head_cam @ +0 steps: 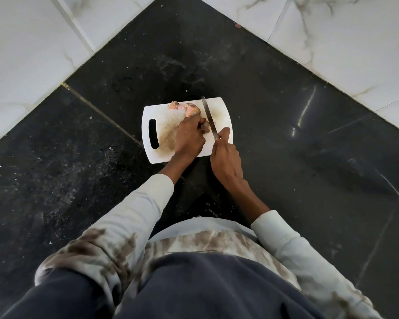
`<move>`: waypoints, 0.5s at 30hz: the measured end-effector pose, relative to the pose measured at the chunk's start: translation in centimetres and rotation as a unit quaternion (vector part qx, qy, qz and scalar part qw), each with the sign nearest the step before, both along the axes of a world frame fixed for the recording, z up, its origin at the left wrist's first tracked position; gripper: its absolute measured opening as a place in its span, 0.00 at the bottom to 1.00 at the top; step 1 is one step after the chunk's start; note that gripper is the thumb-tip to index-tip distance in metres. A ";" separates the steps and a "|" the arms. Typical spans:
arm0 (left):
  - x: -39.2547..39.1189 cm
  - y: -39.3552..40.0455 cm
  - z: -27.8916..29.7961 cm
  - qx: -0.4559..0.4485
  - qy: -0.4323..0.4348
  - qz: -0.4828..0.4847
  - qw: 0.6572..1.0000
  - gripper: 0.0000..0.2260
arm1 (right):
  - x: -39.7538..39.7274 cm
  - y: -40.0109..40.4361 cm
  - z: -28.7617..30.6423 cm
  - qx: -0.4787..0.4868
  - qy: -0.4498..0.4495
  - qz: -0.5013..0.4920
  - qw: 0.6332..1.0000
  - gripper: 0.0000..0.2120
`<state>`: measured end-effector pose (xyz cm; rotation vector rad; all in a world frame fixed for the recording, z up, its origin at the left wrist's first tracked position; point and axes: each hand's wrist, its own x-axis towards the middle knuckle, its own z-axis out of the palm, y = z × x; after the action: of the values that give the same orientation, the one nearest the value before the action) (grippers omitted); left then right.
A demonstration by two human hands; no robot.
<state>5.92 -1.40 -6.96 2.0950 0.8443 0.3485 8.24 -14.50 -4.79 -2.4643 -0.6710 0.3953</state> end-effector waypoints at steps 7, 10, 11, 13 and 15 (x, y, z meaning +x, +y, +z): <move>0.2 0.3 -0.2 0.015 0.016 0.001 1.000 0.10 | 0.6 0.2 0.9 -0.018 0.018 0.006 1.000 0.08; 0.2 0.2 -0.2 0.022 0.011 0.005 1.000 0.11 | 0.7 0.4 1.1 -0.025 0.017 0.014 0.999 0.09; 0.1 0.2 -0.2 0.026 0.012 0.004 1.000 0.11 | 0.6 0.5 1.2 -0.025 0.015 0.016 0.999 0.10; 0.1 0.2 -0.2 0.030 0.017 0.001 0.999 0.10 | 0.5 0.6 1.2 -0.020 0.008 0.018 1.000 0.10; 0.1 0.2 -0.3 0.035 0.022 -0.001 0.999 0.10 | 0.6 0.7 1.1 -0.015 0.001 0.017 1.000 0.10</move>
<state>6.07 -1.17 -7.24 2.1757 0.8665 0.3353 8.80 -13.80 -3.64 -2.4844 -0.7112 0.4229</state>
